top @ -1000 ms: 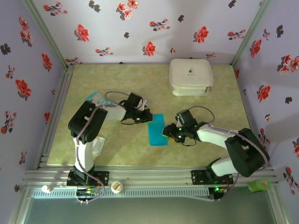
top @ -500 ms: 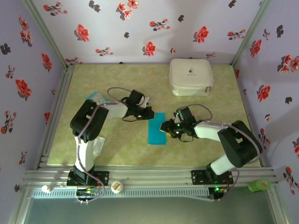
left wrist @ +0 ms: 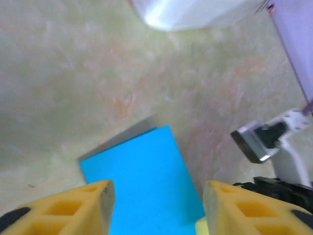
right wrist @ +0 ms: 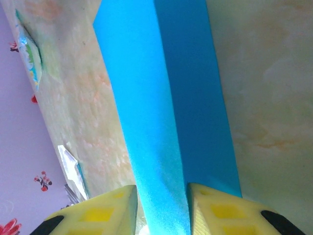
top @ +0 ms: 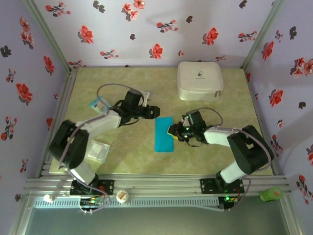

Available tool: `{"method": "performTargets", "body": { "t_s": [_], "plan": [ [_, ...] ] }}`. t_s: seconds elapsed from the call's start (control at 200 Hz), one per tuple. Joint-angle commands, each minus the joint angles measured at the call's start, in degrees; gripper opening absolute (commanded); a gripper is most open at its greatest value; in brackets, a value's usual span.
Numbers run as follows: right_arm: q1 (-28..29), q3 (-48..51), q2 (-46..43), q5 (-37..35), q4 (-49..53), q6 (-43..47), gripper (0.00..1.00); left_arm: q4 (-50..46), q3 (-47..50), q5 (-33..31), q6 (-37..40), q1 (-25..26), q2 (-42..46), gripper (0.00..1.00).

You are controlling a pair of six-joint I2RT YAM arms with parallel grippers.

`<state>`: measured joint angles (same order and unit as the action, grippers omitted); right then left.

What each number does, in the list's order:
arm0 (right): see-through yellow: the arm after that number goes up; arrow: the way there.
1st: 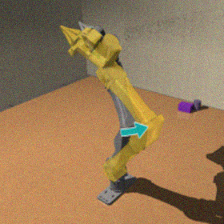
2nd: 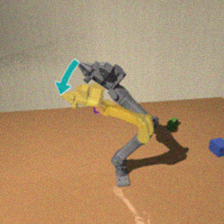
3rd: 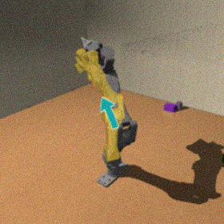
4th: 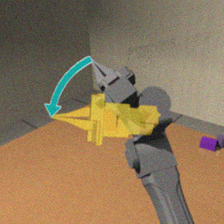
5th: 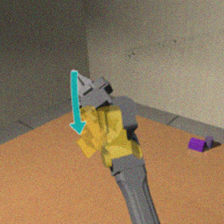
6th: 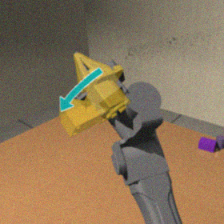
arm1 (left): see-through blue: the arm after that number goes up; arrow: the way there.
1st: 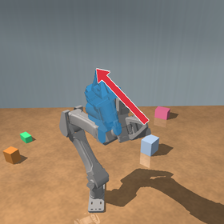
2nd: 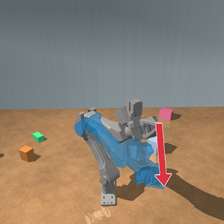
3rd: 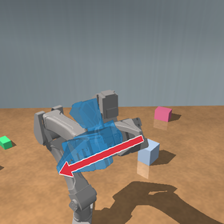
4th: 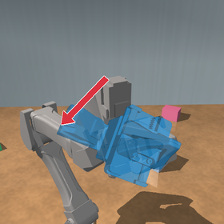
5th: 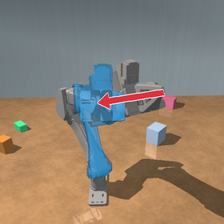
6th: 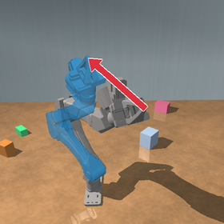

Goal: Fold a paper plane with a square sheet of paper (pick it up from the middle)
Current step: Fold the triangle a second time at the center of the table.

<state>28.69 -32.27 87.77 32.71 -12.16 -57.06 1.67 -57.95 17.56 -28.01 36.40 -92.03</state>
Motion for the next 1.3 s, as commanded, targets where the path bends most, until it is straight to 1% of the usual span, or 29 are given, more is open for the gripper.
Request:
{"method": "performTargets", "body": {
  "t_s": [0.0,0.015,0.035,0.085,0.105,0.17,0.275,0.31,0.365,0.42,0.455,0.505,0.54,0.59,0.655,0.73,0.8,0.86,0.92,0.955,1.015,1.09,1.135,1.175,1.295],
  "plan": [
    [-0.5,-0.1,0.1,1.7,-1.9,0.6,0.33,3.2,3.4,-7.9,4.1,0.2,5.5,0.65],
    [-0.5,-0.1,0.1,1.6,-1.8,0.7,0.33,3.3,3.7,-8.1,4.4,0.2,6.1,0.68],
    [-0.5,-0.1,0.1,1.5,-1.7,0.9,0.33,3.7,4.2,-8.1,4.7,0.0,6.8,0.77],
    [-0.5,0.1,0.0,1.4,-1.6,1.2,0.33,4.5,5.3,-7.5,5.4,-0.5,8.1,0.96],
    [-0.5,0.1,0.0,1.4,-1.7,1.2,0.33,4.7,5.6,-7.1,5.6,-0.8,8.5,0.99],
    [-0.5,0.0,0.1,1.7,-1.5,1.5,0.33,5.9,7.0,-6.7,4.7,-2.1,9.4,1.00],
    [-0.5,-0.2,0.6,1.7,-1.2,1.9,0.33,6.2,8.9,-6.8,-2.3,-4.6,10.5,1.00],
    [-0.5,-0.4,0.8,1.7,-1.2,2.1,0.33,7.4,9.9,-4.0,-3.3,-5.7,10.5,1.00],
    [-0.5,-0.5,1.1,1.8,-1.2,2.2,0.33,12.9,11.8,5.3,-2.5,-7.7,9.9,1.00],
    [-0.5,-0.7,1.4,1.9,-1.1,2.3,0.33,16.6,13.4,9.3,-6.3,-9.5,9.3,1.00],
    [-0.5,-0.8,1.4,1.9,-1.1,2.3,0.33,16.8,13.4,10.8,-6.8,-9.8,8.9,1.00],
    [-0.5,-0.7,1.5,1.6,-1.1,2.3,0.33,14.5,12.7,11.7,-5.1,-9.3,8.9,0.99],
    [-0.5,-0.7,1.7,1.5,-1.2,2.3,0.33,12.7,12.6,11.0,-3.9,-8.5,9.0,0.96],
    [-0.5,-0.8,1.9,1.7,-1.4,2.2,0.33,12.8,13.6,10.4,-3.3,-7.1,9.5,0.91],
    [-0.5,-1.0,2.2,2.3,-1.9,1.8,0.33,11.4,14.8,7.5,-2.0,-4.8,10.8,0.90],
    [-0.5,-1.1,2.2,2.3,-2.0,1.8,0.32,10.8,17.5,-0.2,0.8,-0.5,13.0,0.88],
    [-0.6,-1.5,2.3,2.2,-1.0,2.3,0.31,14.5,21.9,-4.0,4.0,3.2,15.4,0.87],
    [-0.6,-1.6,2.5,2.4,-0.8,2.5,0.30,19.8,25.9,-6.1,7.8,6.6,17.0,0.79],
    [-0.6,-1.6,2.5,2.5,-1.0,2.4,0.29,22.4,28.2,-9.3,11.0,9.9,18.0,0.78],
    [-0.6,-1.8,2.5,2.6,-0.9,2.4,0.28,22.9,28.7,-10.7,13.3,12.0,18.1,0.75],
    [-0.6,-1.7,2.5,2.7,-1.0,2.3,0.25,21.8,28.5,-15.3,19.0,16.7,17.4,0.72],
    [-0.6,-1.7,2.1,2.6,-1.0,2.2,0.25,19.1,26.9,-22.2,27.3,23.4,15.6,0.72],
    [-0.6,-1.7,2.0,2.6,-1.0,2.2,0.25,17.6,25.6,-27.8,31.4,27.0,13.7,0.71],
    [-0.6,-1.7,2.0,2.6,-0.9,2.1,0.25,17.2,24.8,-31.8,34.0,29.4,11.9,0.70],
    [-0.6,-1.7,1.7,2.7,-1.0,1.9,0.24,18.1,23.1,-38.9,40.8,35.0,6.5,0.70]
  ]
}}
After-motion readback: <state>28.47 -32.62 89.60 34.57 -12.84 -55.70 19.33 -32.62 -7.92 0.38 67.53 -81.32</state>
